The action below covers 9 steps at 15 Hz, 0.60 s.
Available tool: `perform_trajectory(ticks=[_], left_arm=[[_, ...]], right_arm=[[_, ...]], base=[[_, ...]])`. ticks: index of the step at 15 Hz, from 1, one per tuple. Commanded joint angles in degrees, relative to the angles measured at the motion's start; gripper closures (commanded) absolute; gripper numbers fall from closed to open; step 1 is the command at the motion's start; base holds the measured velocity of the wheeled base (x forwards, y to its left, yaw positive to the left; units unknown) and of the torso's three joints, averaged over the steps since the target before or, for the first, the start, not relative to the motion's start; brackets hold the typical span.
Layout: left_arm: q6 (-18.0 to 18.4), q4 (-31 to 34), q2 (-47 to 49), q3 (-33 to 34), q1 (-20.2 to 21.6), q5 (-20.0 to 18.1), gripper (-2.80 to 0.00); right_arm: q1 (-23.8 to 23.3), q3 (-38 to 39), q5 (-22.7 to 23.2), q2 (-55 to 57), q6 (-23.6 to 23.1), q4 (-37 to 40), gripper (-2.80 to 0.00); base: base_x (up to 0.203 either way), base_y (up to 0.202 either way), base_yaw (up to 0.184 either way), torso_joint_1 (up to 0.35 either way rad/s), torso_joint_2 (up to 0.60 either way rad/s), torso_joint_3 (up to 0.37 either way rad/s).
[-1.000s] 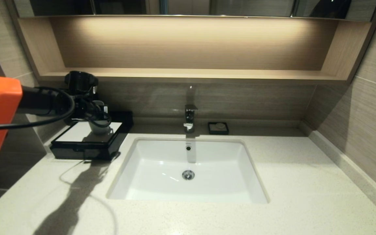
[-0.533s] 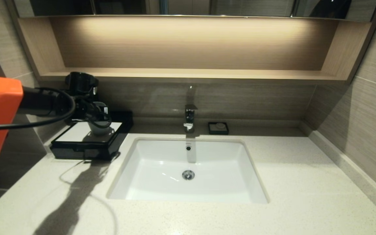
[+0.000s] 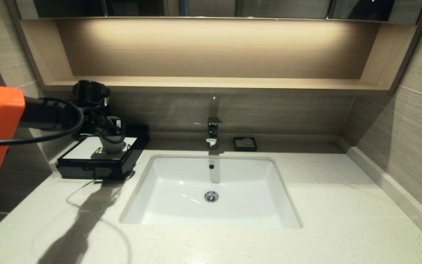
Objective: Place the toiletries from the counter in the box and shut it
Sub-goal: Place the cup on the storage box
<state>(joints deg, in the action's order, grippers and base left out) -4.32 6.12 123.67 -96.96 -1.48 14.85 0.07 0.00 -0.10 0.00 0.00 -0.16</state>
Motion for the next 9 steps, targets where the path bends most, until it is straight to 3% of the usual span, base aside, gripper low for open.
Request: perform_trajectory(ticks=[1,5,9], left_arm=[[-0.12,0.09,-1.74,0.09,0.07,0.03,-2.8],[-0.75,0.22,-6.63,2.87,0.05,0.13,-2.8],[-2.33,-0.37,-15.39,14.65,-0.01,0.01,-2.8]], right_arm=[[0.01,0.0,0.01,0.0,0.0,-0.02,0.0],[0.01,0.09,0.01,0.0,0.0,-0.02,0.0],[0.01,0.05,0.01,0.0,0.0,-0.02,0.0]], base=[[0.0,0.0,0.0,0.0,0.0,0.0],[0.0,0.0,0.0,0.0,0.0,0.0],[0.0,0.0,0.0,0.0,0.0,0.0]])
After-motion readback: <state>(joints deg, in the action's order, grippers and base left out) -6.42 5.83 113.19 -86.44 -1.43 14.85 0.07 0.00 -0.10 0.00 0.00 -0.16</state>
